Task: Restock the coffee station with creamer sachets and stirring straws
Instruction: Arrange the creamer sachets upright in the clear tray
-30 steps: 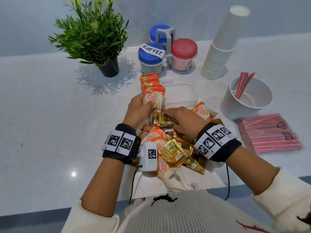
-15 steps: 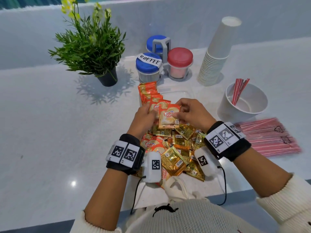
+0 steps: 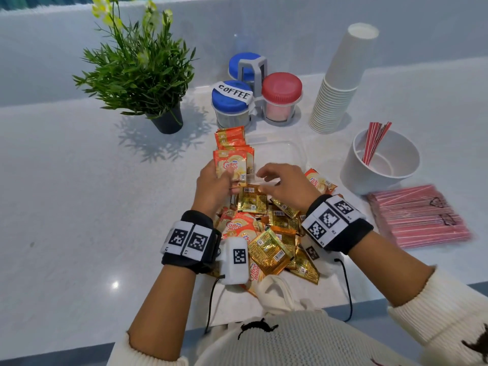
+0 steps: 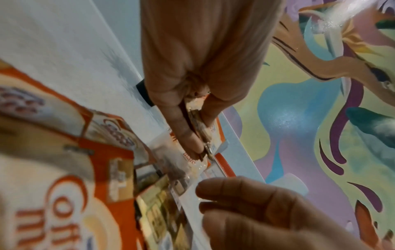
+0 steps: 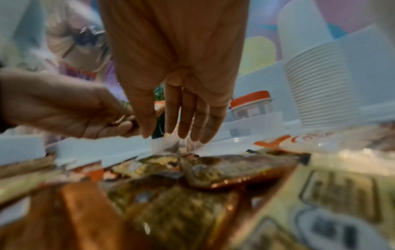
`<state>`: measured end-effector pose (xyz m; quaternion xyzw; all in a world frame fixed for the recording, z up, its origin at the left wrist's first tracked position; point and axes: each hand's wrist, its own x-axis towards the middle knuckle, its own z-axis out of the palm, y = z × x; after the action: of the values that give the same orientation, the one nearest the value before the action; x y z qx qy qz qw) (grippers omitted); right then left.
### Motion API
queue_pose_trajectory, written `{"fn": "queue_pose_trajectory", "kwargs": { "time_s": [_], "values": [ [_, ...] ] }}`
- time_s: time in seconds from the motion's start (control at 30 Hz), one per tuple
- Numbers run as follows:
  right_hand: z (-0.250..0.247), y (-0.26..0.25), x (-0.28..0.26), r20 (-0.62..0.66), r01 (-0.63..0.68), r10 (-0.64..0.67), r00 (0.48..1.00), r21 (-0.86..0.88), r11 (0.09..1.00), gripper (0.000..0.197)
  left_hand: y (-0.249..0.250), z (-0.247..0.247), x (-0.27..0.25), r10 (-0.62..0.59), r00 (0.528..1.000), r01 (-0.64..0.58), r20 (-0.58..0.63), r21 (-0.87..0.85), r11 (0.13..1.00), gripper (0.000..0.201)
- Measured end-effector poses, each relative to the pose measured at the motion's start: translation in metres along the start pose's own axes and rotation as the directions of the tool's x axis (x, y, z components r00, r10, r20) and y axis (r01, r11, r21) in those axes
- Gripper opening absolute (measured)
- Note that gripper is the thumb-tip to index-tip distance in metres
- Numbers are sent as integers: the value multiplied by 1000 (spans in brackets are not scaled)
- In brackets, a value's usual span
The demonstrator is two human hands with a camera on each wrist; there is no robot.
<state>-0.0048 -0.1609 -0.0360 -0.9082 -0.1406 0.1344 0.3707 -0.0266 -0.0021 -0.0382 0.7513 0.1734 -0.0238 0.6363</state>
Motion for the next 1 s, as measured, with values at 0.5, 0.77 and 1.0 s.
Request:
{"fn": "queue_pose_trajectory", "kwargs": {
  "time_s": [0.5,0.77,1.0],
  "values": [
    [4,-2,-3,100,146,-127,987,-214,966,30,-2,-4,1,2,999,-1,-49,18,1000,16],
    [-30,0,4,-100,73,-60,993,128,989,6,0,2,1,14,999,-16,46,37,999,20],
    [-28,-1,16,-126,6,34,991,300,954,15,11,18,-2,0,987,-7,158,44,999,31]
  ]
}}
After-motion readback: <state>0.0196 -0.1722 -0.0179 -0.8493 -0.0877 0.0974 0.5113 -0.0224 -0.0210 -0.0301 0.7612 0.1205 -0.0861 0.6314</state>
